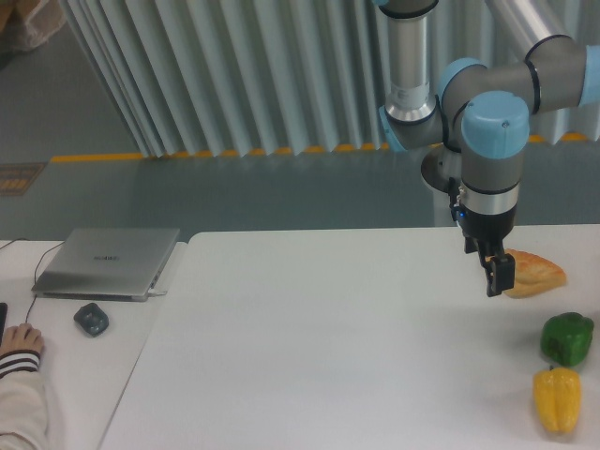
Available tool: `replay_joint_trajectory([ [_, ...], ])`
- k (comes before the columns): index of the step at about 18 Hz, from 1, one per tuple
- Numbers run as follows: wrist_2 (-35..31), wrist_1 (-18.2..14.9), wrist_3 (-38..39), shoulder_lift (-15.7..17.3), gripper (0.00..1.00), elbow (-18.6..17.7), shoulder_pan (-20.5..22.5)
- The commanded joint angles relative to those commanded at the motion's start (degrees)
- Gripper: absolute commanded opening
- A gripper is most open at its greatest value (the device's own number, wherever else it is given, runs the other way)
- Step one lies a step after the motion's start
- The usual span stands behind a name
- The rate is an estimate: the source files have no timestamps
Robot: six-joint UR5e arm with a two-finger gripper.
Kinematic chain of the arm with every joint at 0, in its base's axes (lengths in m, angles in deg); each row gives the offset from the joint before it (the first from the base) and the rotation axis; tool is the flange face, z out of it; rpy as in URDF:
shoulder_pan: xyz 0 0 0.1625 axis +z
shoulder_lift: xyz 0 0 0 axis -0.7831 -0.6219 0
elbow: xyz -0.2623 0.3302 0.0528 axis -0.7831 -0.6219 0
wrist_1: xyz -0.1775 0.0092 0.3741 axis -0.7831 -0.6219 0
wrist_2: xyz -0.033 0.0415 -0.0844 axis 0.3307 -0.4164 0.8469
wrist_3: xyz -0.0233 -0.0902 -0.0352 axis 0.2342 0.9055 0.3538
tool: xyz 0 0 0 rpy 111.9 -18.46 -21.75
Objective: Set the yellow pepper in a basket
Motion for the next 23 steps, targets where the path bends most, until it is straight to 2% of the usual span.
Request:
replay_joint_trajectory([
  [14,-0.1,0.7,0.4,0.8,1.00,-0.5,1.1],
  [16,-0.4,4.5,1.3,1.6,1.00,-2.0,0.8],
  [19,-0.3,13.2,5.4,1.8,1.00,-5.6,1.1],
  [23,-0.5,13.6,6.6,1.9,1.00,-5.6,3.4],
])
